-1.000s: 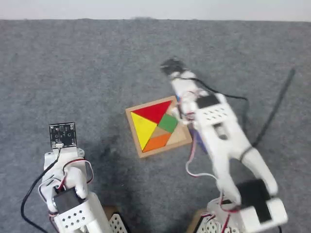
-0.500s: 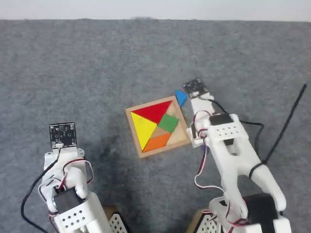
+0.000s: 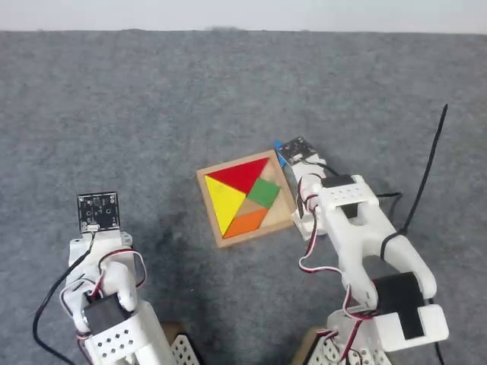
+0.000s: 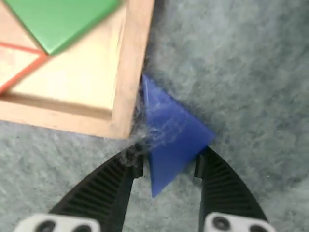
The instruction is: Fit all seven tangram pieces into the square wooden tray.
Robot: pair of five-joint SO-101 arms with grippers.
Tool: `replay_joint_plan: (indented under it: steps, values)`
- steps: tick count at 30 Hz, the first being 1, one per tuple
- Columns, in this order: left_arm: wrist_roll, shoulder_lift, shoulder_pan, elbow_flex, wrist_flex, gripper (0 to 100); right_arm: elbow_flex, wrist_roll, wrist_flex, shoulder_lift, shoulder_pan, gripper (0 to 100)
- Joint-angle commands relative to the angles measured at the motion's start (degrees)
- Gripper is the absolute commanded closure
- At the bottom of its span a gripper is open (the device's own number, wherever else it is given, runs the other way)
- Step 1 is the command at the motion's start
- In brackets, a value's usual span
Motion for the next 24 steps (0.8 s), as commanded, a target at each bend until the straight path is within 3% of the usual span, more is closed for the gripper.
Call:
replay_joint_plan:
  steps: [1,10,24]
  values:
    - [-0.7,-0.9,0.0,-0.5,0.2,98,-4.3,3.9,0.6,-0.7,-0.3,80.7]
    - [-0.7,-0.9,0.0,-0.5,0.2,98,-5.0,10.2,1.0,-2.2,-0.5,73.4]
    - [-0.7,-0.9,0.0,-0.5,0.2,98,-8.8,14.4,0.0,6.0,-0.3,73.7]
